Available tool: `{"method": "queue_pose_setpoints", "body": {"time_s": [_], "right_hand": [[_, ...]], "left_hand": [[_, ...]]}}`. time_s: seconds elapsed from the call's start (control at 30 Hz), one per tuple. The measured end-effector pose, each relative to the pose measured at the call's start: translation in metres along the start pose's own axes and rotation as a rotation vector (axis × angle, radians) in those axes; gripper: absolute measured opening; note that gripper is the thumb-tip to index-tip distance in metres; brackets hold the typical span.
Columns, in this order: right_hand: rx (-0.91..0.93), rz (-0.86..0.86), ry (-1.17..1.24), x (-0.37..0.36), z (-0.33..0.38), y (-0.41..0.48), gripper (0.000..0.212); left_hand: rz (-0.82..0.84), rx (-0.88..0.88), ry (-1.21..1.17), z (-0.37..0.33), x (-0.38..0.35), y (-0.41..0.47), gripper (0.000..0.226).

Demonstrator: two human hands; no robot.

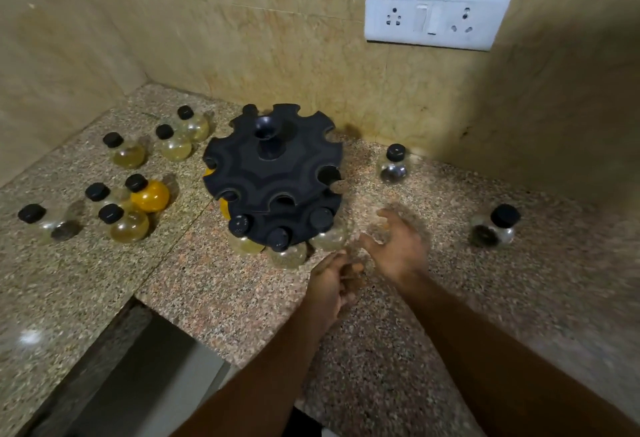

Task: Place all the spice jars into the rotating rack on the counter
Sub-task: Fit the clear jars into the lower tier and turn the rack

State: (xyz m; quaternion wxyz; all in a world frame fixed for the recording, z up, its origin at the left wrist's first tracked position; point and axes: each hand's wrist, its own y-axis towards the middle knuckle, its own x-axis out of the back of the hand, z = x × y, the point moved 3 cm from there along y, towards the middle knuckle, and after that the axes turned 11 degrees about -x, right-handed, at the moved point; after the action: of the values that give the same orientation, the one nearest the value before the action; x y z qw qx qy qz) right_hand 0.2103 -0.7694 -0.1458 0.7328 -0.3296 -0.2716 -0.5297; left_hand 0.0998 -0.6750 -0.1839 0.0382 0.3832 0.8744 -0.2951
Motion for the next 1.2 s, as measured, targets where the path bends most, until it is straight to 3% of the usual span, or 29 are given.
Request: {"method": "queue_pose_setpoints", "body": {"time_s": [0.1, 0.17, 0.3, 0.4, 0.57, 0.73, 1.03, 1.1, 1.2], "right_hand": [[-0.133, -0.180, 0.047, 0.024, -0.038, 0.001, 0.055], [-0.214, -0.277, 0.107, 0.042, -0.068, 0.000, 0.053], [-0.381, -0.400, 0.266, 0.063, -0.106, -0.002, 0.049], [-0.406, -0.525, 0.340, 0.083, -0.125, 0.001, 0.058], [-0.376, -0.427, 0.333, 0.104, -0.146, 0.030, 0.081], [-0.281, -0.372, 0.317, 0.111, -0.157, 0.057, 0.068], [-0.266, -0.419, 0.309, 0.102, -0.152, 0.058, 0.058], [-0.255, -0.408, 0.288, 0.098, -0.146, 0.054, 0.060], [-0.207, -0.385, 0.248, 0.093, -0.133, 0.046, 0.061]], "left_hand": [[0.102, -0.089, 0.232, -0.003, -0.034, 0.006, 0.015], [0.228, -0.175, 0.510, -0.001, -0.064, 0.010, 0.017], [0.497, -0.368, 1.058, 0.010, -0.106, 0.020, 0.055], [0.678, -0.498, 1.408, 0.029, -0.138, 0.033, 0.081], [0.824, -0.575, 1.712, 0.051, -0.165, 0.052, 0.107], [0.883, -0.411, 1.910, 0.055, -0.178, 0.056, 0.125], [0.844, -0.433, 1.778, 0.065, -0.172, 0.061, 0.120], [0.741, -0.473, 1.443, 0.065, -0.169, 0.060, 0.100], [0.389, -0.354, 0.797, 0.046, -0.163, 0.052, 0.071]]}}
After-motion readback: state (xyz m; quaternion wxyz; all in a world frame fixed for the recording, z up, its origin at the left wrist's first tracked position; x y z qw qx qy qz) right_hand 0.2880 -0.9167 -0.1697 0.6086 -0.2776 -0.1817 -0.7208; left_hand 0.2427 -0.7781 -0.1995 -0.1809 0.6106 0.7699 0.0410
